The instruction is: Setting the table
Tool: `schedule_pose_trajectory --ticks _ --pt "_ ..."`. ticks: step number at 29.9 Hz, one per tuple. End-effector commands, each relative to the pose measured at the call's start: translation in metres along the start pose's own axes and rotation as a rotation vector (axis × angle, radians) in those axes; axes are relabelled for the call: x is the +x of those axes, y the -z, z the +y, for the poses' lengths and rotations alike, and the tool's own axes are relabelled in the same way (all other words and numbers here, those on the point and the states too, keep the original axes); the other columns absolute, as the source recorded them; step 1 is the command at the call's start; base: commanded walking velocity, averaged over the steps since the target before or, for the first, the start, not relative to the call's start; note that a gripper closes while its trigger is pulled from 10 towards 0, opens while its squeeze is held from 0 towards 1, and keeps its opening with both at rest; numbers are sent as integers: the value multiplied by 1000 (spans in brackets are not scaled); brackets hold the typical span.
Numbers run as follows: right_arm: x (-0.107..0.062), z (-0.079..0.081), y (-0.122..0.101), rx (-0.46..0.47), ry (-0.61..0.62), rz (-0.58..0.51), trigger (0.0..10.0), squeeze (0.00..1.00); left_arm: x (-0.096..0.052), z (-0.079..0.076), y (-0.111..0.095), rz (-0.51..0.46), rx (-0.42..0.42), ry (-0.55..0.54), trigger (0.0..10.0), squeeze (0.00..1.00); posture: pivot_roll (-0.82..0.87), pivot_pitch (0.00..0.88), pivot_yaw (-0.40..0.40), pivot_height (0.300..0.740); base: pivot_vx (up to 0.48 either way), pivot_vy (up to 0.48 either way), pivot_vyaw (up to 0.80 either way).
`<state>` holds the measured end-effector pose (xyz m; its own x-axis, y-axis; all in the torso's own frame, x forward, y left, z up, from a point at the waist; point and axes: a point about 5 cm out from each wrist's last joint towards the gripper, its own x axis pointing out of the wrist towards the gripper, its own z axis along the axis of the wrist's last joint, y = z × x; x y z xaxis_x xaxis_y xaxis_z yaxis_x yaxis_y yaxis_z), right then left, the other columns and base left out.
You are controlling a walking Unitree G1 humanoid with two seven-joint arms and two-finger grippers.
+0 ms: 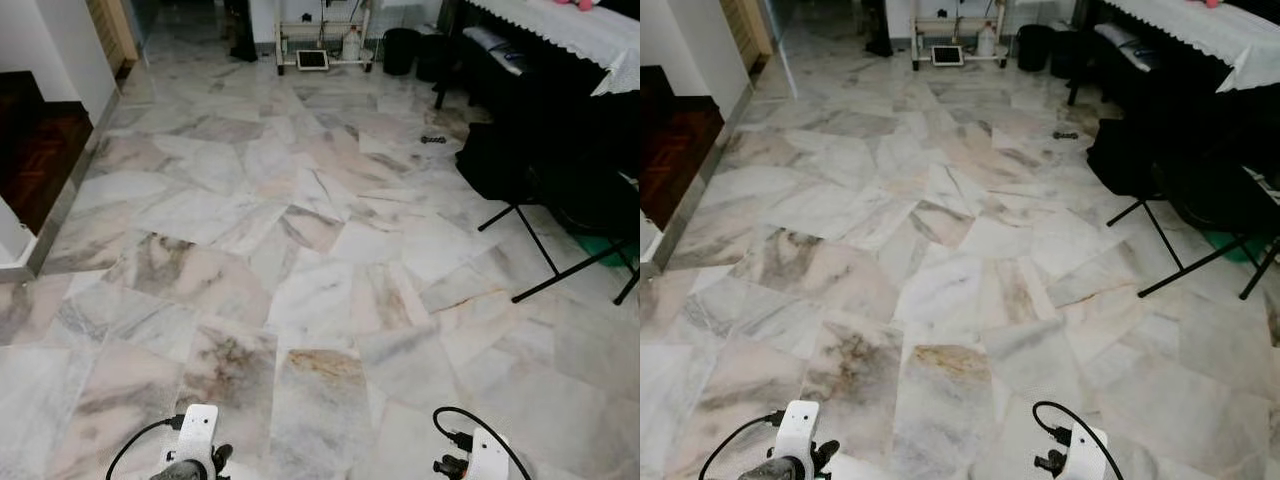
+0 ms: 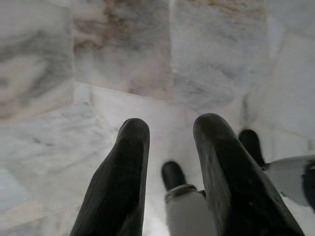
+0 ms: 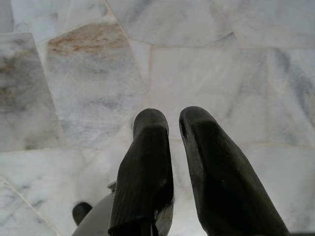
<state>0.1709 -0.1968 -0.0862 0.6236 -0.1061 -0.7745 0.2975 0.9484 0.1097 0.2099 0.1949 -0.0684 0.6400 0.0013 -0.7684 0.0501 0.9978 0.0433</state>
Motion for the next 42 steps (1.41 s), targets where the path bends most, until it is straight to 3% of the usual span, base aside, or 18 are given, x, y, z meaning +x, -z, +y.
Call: schedule_pose_trajectory --ticks 1,4,8,42 --pt "-1 -2 3 -3 10 15 10000 0 0 1 1 1 31 -10 10000 0 -29 0 -9 740 0 0 -738" --pt "-1 -3 5 -5 9 19 10000 0 0 3 -2 -8 68 -28 10000 0 -26 0 -11 740 0 -320 -738" --pt "-1 -2 5 -9 9 23 10000 0 0 6 -5 -15 55 -30 10000 0 -25 0 -12 740 0 -476 -731" --pt "-1 -5 5 -10 17 29 10000 0 1 1 -4 -11 35 -10 10000 0 -22 0 -18 740 0 0 -711"
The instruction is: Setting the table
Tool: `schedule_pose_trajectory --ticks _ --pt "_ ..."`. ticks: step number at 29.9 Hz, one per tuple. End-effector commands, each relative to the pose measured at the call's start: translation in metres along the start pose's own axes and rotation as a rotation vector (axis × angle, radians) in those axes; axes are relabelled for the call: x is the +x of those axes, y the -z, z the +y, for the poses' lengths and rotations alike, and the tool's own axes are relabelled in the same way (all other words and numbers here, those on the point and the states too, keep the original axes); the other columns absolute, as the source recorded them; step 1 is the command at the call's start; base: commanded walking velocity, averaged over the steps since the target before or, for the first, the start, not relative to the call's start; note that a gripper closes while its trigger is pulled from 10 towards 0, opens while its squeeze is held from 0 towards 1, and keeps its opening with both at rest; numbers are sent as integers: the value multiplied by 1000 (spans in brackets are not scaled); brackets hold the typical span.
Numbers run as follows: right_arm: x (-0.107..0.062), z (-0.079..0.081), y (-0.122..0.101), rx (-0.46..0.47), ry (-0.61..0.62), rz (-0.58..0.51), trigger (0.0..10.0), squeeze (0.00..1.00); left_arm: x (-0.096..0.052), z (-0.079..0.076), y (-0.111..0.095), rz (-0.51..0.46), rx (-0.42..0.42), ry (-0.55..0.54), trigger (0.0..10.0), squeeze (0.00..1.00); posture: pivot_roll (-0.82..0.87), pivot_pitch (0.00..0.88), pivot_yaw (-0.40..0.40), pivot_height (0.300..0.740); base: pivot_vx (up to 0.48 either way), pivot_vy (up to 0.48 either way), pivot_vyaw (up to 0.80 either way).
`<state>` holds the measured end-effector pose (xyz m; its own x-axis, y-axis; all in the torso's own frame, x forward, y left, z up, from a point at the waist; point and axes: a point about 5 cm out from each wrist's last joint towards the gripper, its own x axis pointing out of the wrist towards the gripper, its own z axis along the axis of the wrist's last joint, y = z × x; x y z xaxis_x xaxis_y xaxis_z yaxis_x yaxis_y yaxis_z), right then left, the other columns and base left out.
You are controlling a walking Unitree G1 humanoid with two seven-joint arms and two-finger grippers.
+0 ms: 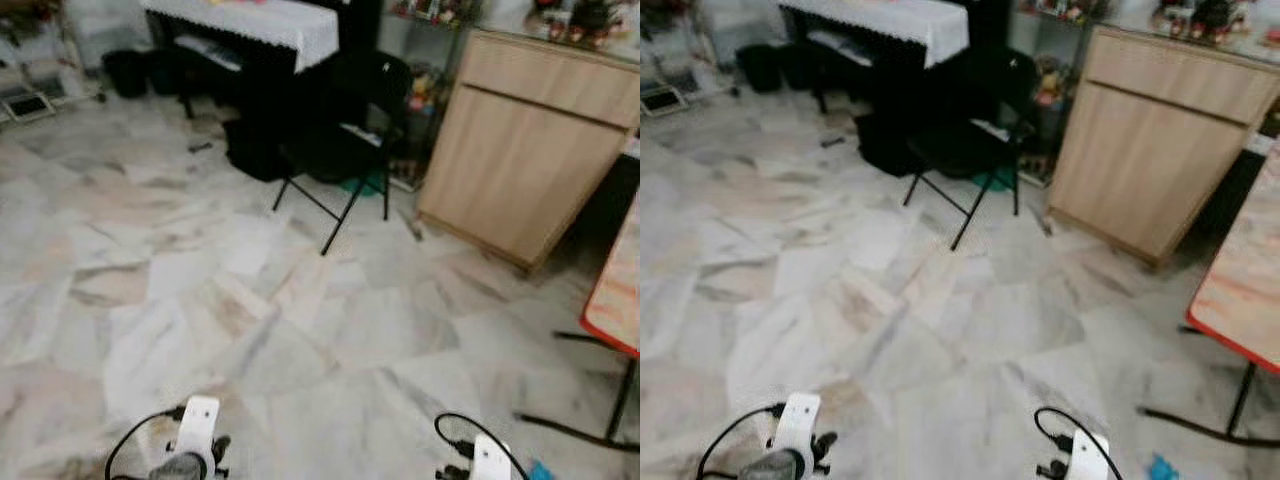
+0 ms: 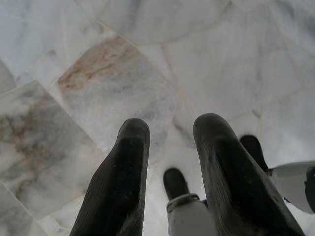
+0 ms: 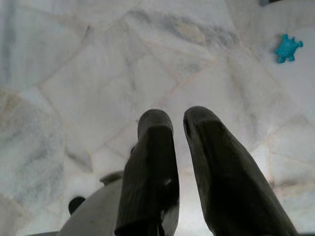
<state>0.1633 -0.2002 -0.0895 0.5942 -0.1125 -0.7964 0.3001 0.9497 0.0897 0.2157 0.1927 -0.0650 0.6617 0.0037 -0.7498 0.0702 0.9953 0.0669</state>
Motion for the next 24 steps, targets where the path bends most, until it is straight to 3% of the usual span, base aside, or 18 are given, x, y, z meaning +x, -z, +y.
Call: schedule_pose_trajectory --ticks 1,7,24 --pt "0 1 -1 -1 -1 -3 10000 0 -1 3 3 16 15 -9 10000 0 -23 0 -18 740 0 0 -712" --pt "0 1 -1 -5 -4 -1 10000 0 -1 2 5 21 11 -5 10000 0 -23 0 -20 740 0 -309 -707" --pt "0 1 1 -6 -2 8 10000 0 -1 1 5 17 0 0 10000 0 -25 0 -20 740 0 -16 -708"
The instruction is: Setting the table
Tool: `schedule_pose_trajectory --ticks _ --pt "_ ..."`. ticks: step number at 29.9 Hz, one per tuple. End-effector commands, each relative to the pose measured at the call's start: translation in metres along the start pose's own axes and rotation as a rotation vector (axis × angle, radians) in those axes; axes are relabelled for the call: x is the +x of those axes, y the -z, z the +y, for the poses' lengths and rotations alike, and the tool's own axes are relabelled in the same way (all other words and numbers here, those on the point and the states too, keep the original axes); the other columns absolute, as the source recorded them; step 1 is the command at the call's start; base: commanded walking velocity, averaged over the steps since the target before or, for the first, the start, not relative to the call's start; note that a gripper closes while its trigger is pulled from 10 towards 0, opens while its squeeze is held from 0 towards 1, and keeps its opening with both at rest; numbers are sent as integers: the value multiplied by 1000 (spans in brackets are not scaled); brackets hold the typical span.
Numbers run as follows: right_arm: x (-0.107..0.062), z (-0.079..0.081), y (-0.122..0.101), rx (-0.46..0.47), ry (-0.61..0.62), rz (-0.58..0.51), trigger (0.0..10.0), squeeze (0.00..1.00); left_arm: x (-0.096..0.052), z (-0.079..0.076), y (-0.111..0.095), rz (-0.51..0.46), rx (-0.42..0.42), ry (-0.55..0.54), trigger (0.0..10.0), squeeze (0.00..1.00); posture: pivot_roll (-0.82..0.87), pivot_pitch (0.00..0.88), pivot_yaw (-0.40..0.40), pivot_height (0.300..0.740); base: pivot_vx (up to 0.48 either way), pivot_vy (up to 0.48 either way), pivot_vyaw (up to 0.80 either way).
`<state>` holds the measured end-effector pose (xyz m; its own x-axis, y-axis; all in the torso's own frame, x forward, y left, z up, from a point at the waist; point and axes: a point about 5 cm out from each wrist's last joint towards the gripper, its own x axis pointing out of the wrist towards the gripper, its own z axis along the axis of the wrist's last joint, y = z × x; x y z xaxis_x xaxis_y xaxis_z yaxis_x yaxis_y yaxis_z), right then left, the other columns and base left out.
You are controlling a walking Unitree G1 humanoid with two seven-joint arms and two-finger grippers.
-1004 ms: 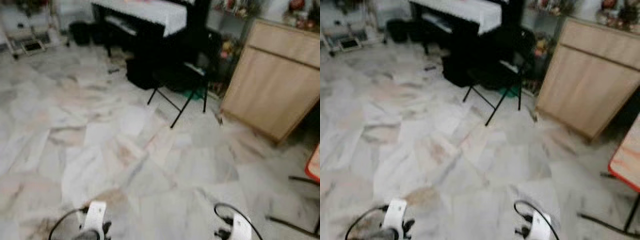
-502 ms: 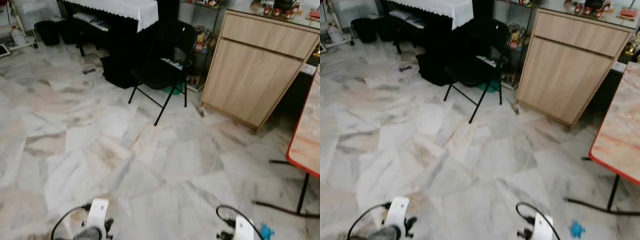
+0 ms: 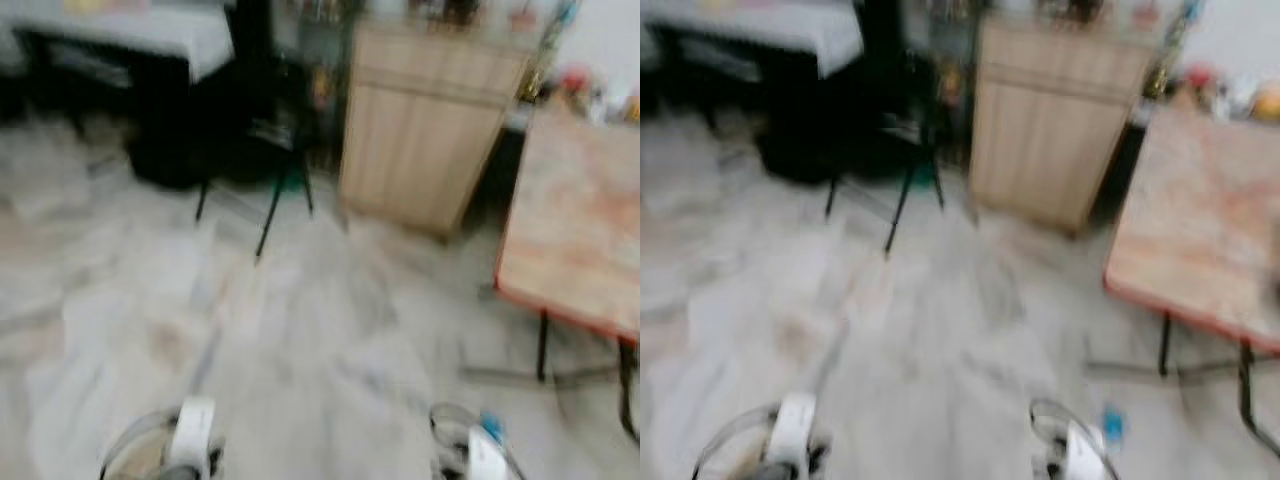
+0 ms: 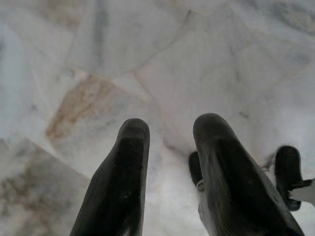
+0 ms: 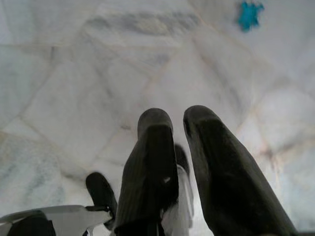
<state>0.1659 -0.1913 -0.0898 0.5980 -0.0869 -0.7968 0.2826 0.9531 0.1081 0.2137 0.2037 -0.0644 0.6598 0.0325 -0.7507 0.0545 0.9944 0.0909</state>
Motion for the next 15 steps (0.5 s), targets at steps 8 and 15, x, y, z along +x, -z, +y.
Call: schedule_pose_trajectory --ticks 8,15 --pt "-1 -7 1 -2 21 7 10000 0 1 -10 2 13 -2 32 10000 0 -25 0 -20 740 0 0 -707" --pt "-1 -10 -1 12 27 -17 10000 0 1 -12 3 14 6 35 10000 0 -26 0 -21 740 0 0 -293"
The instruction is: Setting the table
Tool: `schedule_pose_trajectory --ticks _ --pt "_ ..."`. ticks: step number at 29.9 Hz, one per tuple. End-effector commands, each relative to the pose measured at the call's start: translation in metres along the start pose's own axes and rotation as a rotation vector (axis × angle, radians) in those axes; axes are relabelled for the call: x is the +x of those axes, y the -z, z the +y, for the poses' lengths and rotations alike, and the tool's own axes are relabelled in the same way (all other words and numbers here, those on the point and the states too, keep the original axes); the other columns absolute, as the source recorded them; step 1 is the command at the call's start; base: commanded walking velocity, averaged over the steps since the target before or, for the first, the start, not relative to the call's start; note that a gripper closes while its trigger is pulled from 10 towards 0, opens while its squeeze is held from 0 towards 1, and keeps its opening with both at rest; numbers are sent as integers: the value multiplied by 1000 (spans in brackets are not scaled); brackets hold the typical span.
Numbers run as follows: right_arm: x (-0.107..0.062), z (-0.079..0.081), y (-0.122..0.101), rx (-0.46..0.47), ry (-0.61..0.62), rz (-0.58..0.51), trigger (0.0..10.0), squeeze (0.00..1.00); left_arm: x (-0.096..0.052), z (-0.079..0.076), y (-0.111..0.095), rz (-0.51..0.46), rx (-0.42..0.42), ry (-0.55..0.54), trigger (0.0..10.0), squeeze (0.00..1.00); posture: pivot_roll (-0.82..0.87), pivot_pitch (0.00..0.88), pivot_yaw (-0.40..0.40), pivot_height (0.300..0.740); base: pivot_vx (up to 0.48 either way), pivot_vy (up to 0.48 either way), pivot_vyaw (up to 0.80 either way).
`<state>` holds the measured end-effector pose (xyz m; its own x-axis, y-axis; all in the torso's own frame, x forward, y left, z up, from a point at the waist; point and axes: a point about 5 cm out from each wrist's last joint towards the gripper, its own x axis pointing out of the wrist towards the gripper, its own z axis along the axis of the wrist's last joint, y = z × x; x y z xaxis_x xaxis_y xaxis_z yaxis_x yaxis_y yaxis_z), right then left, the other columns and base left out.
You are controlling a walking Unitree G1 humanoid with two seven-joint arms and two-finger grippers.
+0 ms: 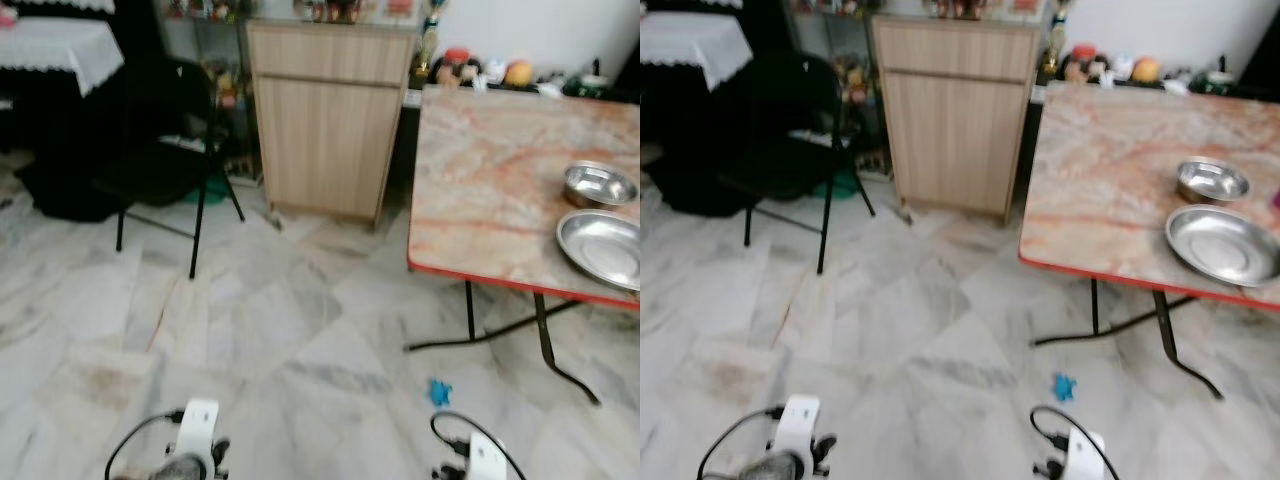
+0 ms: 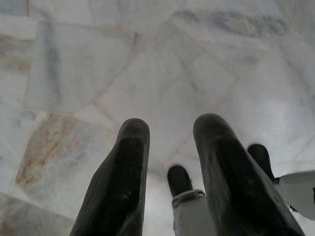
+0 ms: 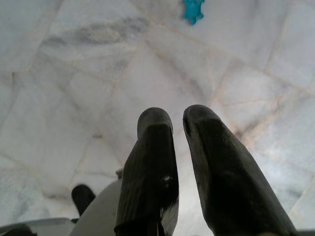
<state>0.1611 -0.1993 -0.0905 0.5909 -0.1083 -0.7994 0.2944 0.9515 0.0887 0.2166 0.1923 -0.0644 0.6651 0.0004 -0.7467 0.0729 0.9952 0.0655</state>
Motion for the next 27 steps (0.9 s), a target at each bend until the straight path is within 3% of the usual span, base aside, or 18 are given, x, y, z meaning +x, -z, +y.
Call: schedule_pose_trajectory --ticks 1,8,14,27 --pt "0 -1 -3 18 6 -17 10000 0 -1 -1 6 23 10 4 10000 0 -25 0 -20 740 0 0 0" --pt "1 0 -3 24 7 -10 10000 0 -1 0 5 21 15 4 10000 0 -25 0 -20 740 0 -182 0" --pt "1 1 -3 18 7 -10 10000 0 -1 0 5 21 16 3 10000 0 -24 0 -18 740 0 -256 -726" --pt "1 0 -3 19 9 -16 10000 0 -1 0 7 25 17 6 10000 0 -25 0 -18 740 0 -255 0"
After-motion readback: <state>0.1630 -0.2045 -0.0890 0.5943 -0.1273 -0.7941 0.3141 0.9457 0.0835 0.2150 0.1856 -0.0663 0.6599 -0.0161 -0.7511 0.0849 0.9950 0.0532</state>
